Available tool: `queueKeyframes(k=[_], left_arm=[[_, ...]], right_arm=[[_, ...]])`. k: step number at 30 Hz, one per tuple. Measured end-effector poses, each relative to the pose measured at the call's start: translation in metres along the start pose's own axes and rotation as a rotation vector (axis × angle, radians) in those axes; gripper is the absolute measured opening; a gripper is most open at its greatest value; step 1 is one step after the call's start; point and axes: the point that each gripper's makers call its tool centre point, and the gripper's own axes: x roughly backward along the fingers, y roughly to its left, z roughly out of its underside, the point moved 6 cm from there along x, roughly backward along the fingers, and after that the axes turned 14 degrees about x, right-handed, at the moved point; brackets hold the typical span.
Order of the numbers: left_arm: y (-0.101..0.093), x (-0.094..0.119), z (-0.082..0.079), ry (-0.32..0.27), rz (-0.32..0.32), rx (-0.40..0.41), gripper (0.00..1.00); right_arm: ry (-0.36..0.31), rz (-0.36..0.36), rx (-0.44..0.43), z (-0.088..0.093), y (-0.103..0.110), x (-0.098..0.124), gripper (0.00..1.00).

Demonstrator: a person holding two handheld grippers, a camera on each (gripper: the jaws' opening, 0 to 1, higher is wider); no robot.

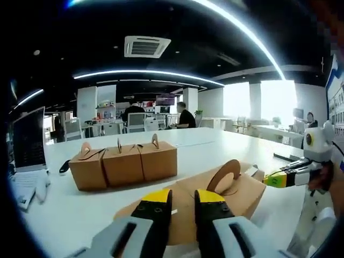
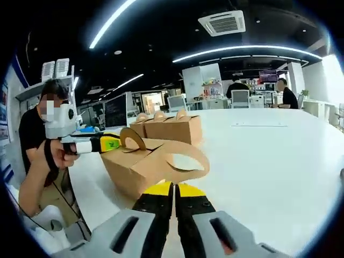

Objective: Pick up one paper box from the group, open the paper box, and remove the item inside

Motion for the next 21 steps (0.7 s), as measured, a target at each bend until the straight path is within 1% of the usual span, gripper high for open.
queueKeyframes(k=[4,6,10,16,19,20,21], left_arm=[[0.000,0.000,0.000,-0.001,0.004,0.000,0.19],[-0.001,0.000,0.000,-0.001,0.007,0.001,0.19],[-0.002,0.000,0.000,-0.001,0.014,-0.004,0.18],[-0.002,0.000,0.001,-0.003,0.016,-0.001,0.18],[-0.002,0.000,0.001,-0.005,0.018,0.002,0.18],[-0.002,0.000,0.001,-0.006,0.018,0.003,0.18],[-0.002,0.000,0.001,-0.007,0.019,0.005,0.19]], right_arm=[[0.002,-0.005,-0.015,0.002,0.001,-0.001,0.03],[0.028,-0.031,-0.028,0.007,0.006,-0.005,0.03],[0.054,-0.062,-0.024,0.013,0.017,-0.012,0.03],[0.056,-0.071,-0.017,0.013,0.018,-0.013,0.04],[0.042,-0.060,0.014,0.011,0.014,-0.009,0.04],[0.037,-0.049,0.037,0.010,0.011,-0.007,0.05],[0.029,-0.049,0.082,0.010,0.009,-0.006,0.04]])
